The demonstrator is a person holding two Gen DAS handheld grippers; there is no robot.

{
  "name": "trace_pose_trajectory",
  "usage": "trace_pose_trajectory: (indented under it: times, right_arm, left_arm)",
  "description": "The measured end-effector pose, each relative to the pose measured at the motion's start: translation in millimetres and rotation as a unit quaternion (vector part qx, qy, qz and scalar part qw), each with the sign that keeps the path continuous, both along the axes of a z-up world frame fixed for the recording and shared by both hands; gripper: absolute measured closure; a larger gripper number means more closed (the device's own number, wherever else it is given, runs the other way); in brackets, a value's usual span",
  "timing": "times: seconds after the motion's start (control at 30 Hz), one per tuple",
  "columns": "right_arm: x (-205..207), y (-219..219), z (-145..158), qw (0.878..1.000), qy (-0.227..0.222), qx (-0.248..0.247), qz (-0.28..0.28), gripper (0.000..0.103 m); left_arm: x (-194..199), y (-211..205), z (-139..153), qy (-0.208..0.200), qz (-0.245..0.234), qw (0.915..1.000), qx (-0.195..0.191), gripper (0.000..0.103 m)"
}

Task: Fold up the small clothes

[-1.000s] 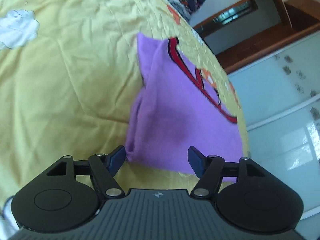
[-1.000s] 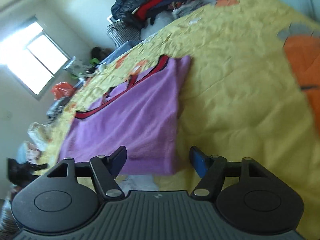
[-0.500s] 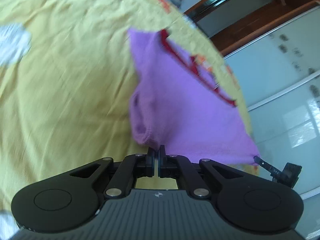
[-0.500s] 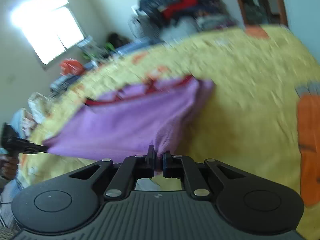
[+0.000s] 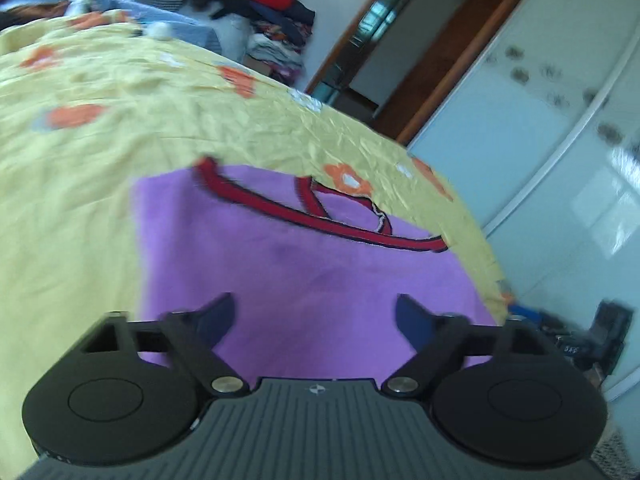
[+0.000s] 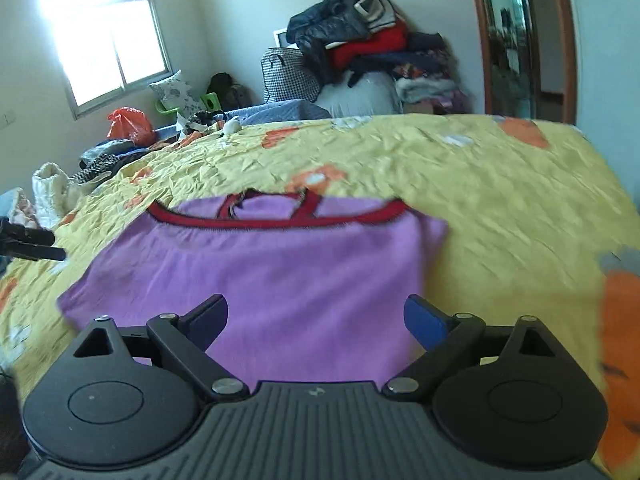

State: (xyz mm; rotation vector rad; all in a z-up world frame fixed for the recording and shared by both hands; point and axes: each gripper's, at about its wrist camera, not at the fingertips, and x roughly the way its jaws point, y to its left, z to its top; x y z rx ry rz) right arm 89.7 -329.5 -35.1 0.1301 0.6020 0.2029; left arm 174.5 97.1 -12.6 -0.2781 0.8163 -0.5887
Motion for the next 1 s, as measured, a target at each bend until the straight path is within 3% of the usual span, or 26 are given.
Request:
trace_pose_trajectory:
  times: [0.1,0.13,0.23,0.3,0.33,0.4,0.47,0.5,0.53,0.57,0.6,0.63,0.73,0.8,0.87,0.93,1.0]
  right_arm:
    - [43,38,-10,0.999,0.011,-0.033,0.012,0.008]
    - [56,51,-15,0.998,0.022,-0.052,0.020,0.008]
    - [86,65,-43,0.989,0.073,-0.129,-0.001,0.008]
    - [88,38,-56,0.991,0.066,-0.117,-0.022,0.006]
    - [86,18,-57,0.992,0.066,-0.095,-0.040,0.005]
    - [80,-7,-56,0.992,0.083,-0.074,-0.055,0.005]
    - [74,-12,-43,0.993,0.084,-0.051,-0.071,0.005]
    - [71,-9,-35,0.994,0.071,-0.042,-0.069,0.005]
    - [70,-2,-27,0.996,0.051,-0.034,-0.064,0.005]
    - [72,7,-21,0.997,0.035,-0.024,-0.059,0.004]
    - [80,14,-20,0.998,0.035,-0.015,-0.049,0.004]
    - [93,23,-24,0.998,0.053,-0.008,-0.036,0.004]
    - [123,53,-42,0.996,0.086,-0.039,-0.011,0.004]
    - [130,61,-53,0.990,0.081,-0.113,-0.028,0.002]
    - [131,36,-53,0.990,0.082,-0.089,-0.073,0.000]
    - [129,17,-49,0.991,0.085,-0.047,-0.087,0.000]
    - [129,24,-41,0.988,0.078,-0.073,-0.110,0.000]
  left_arm:
    - [36,-51,-30,0.007,0.023,0.9961,0.085,0.041]
    - [45,-56,-41,0.018,0.039,0.9930,0.110,0.046]
    - [46,-49,-45,-0.013,0.064,0.9872,0.146,0.065]
    - [46,-30,-49,-0.005,0.084,0.9877,0.132,0.088]
    - [46,-21,-53,-0.008,0.091,0.9871,0.132,0.090]
    - [48,-1,-54,0.010,0.096,0.9907,0.096,0.090]
    - [48,7,-47,0.032,0.110,0.9893,0.091,0.092]
    - [47,7,-41,0.038,0.110,0.9901,0.077,0.090]
    - [46,4,-33,0.036,0.108,0.9913,0.066,0.079]
    - [46,-4,-26,0.024,0.107,0.9918,0.065,0.053]
    - [47,-15,-20,0.007,0.101,0.9931,0.059,0.036]
    - [51,-29,-17,-0.002,0.093,0.9938,0.061,0.032]
    - [73,-67,-23,0.005,0.076,0.9933,0.087,0.038]
    - [84,-87,-38,0.007,0.082,0.9861,0.144,0.038]
    - [86,-93,-49,-0.026,0.089,0.9789,0.182,0.039]
    - [83,-94,-49,-0.027,0.091,0.9767,0.192,0.039]
    - [82,-96,-45,-0.018,0.101,0.9763,0.190,0.036]
